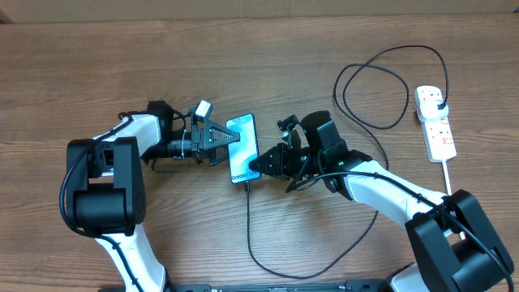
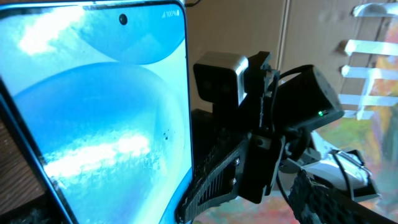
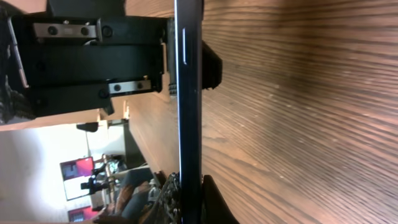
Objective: Plug charger to phone and switch on socket
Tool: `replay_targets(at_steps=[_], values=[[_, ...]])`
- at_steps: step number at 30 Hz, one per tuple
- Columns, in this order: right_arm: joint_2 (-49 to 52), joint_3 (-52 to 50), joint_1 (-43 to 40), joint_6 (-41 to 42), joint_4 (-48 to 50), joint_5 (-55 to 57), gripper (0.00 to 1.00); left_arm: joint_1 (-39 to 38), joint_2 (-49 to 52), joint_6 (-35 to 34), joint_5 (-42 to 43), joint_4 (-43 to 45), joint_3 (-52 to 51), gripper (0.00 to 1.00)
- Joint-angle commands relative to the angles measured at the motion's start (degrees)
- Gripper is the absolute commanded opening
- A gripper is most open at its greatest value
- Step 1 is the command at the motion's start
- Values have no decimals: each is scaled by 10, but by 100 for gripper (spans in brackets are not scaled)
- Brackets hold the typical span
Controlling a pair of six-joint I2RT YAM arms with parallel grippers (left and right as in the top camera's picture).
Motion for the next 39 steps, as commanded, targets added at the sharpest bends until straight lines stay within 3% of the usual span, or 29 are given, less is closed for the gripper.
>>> replay_targets(at_steps=[1,13,28,39], values=[[-4,10,-11,-32,-38,73,3,0,-3,7,3,1,0,100],[-4,10,-17,-62,-147,203,4,0,-3,7,-44,28,0,100],[2,9,-17,-77,-185,225,4,0,-3,7,-57,50,0,100],[94,9,-17,-79,-145,175,4,0,-3,7,-57,50,0,100]])
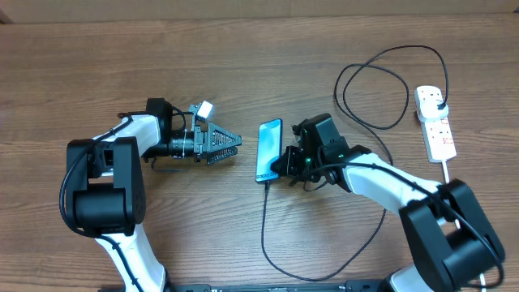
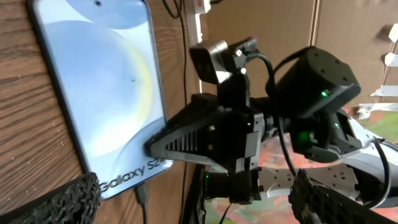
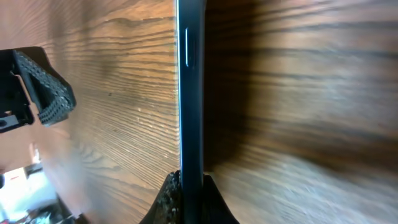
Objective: Plug charger to phone and switch on socket
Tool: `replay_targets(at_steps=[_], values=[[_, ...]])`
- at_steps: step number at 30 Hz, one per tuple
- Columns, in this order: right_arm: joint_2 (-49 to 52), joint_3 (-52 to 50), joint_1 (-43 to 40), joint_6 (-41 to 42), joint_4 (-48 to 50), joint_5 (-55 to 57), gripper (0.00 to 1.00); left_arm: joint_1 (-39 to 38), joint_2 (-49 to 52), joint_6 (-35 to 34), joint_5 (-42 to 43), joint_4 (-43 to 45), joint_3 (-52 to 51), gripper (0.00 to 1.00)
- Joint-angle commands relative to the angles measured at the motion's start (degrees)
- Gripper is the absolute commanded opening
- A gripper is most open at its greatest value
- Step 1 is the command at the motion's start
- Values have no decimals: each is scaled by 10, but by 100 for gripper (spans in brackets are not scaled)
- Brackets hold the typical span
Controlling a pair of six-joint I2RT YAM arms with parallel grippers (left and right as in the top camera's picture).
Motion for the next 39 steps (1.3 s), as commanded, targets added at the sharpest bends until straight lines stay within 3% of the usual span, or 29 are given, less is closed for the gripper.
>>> replay_targets(at_steps=[1,19,25,36,39], values=[[54,-15,2,-12,-1,16,4,2,-3,7,3,1,2,100],[143,-15,2,-33,69,-28,4,2,-3,7,3,1,1,100],[146,-15,2,-32,75,-29,9,2,-3,7,3,1,1,100],[146,-15,2,-33,75,-23,10,2,-3,7,3,1,1,100],[146,-15,2,-33,75,-19,19,2,-3,7,3,1,1,100]])
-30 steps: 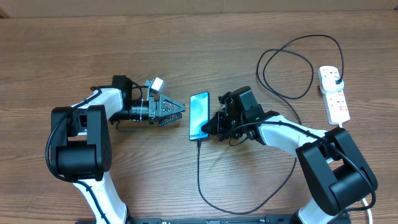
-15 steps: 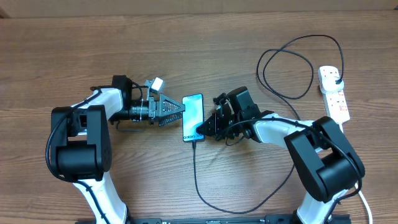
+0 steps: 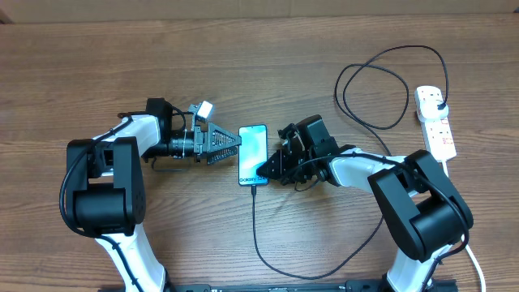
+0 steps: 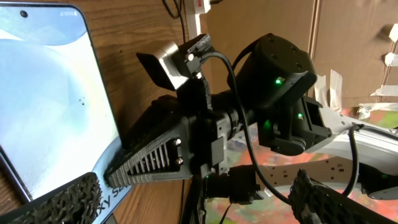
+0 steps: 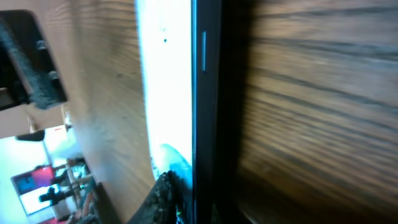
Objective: Plug charger to phone and switch on socket
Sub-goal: 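Lay the phone flat on the table with both grippers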
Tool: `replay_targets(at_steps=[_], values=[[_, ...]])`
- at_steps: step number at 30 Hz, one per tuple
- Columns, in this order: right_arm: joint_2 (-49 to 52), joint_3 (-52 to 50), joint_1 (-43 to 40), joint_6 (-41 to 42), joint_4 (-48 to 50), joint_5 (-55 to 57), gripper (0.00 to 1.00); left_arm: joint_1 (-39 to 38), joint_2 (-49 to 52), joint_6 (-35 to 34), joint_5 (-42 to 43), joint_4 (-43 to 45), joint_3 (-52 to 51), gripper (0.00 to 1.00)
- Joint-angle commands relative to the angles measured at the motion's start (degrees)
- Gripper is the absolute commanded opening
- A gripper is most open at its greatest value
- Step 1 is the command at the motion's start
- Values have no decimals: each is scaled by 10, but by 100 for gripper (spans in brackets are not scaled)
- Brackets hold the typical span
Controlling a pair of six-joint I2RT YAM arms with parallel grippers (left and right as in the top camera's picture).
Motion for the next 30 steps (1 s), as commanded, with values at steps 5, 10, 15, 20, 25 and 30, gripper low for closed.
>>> replay_targets(at_steps=[5,10,15,20,25,30], values=[[35,-26,2,-6,-22,95,22,2,-3,7,3,0,1,100],[35,-26,2,-6,-22,102,35,2,-3,7,3,0,1,100],[35,-26,2,-5,-22,113,55,2,-3,7,3,0,1,100],[35,-26,2,-3,-22,125,83,2,-3,7,3,0,1,100],[35,-26,3,27,-28,161,98,2,-3,7,3,0,1,100],[35,-26,2,27,-28,166,100,2,-3,7,3,0,1,100]])
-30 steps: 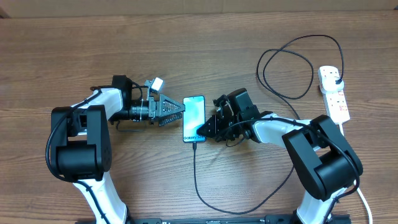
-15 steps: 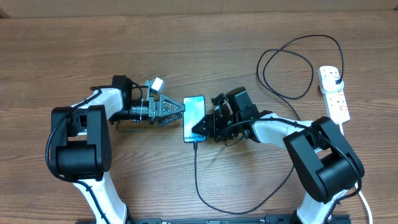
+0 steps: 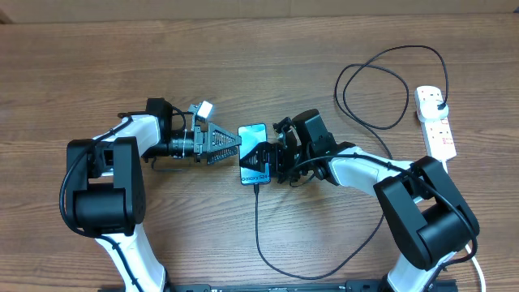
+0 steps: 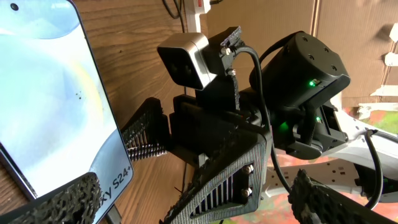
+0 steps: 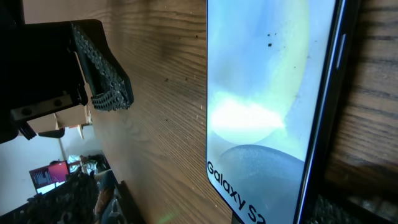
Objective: Plug charger to phone and switch on socket
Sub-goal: 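Lay the phone flat on the table with both grippers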
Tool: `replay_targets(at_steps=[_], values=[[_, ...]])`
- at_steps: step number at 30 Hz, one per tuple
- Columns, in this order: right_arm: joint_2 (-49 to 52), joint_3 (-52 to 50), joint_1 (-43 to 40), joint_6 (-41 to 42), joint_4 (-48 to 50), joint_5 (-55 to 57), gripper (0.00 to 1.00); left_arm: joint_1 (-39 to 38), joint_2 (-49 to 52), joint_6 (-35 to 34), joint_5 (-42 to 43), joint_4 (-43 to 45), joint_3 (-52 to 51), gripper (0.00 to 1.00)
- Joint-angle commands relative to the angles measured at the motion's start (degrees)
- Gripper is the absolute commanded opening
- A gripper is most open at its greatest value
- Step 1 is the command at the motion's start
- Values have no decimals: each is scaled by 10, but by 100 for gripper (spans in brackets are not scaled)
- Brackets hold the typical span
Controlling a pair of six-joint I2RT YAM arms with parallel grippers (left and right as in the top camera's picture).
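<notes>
The phone [image 3: 252, 152] lies screen up on the table with its screen lit, also seen in the left wrist view [image 4: 50, 93] and the right wrist view [image 5: 267, 106]. The black charger cable [image 3: 259, 235] is plugged into its bottom end and loops round to the white power strip [image 3: 435, 122] at the far right. My left gripper [image 3: 235, 146] [image 4: 193, 205] is open, its tips just left of the phone. My right gripper [image 3: 273, 159] [image 5: 211, 211] is open, low over the phone's right edge and holding nothing.
The cable makes big loops [image 3: 373, 89] between the right arm and the power strip. The plug [image 3: 439, 101] sits in the strip's far socket. Both arms meet at the middle of the wooden table [image 3: 243, 65].
My right gripper was shut on the phone's edge and is now open over it. The phone now lies flat in nearly the same spot. The left gripper has not moved.
The phone was at my left gripper's tips with my right gripper shut on its lower part, cable plugged in. Then the right gripper held it on edge further right, away from the open left gripper. Then it was back beside the left tips, and now lies released.
</notes>
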Motion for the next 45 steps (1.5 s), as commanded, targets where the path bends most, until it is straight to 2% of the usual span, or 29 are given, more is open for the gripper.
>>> replay_targets(at_steps=[1,6,11,38,45], values=[[59,-41,-7,-2,-32,181,100,2,-3,7,3,0,1,100],[59,-41,-7,54,-41,232,100,2,-3,7,3,0,1,100],[59,-41,-7,74,-39,260,100,2,-3,7,3,0,1,99],[59,-41,-7,101,-45,291,100,2,-3,7,3,0,1,100],[59,-41,-7,101,-45,278,100,2,-3,7,-44,2,1,100]])
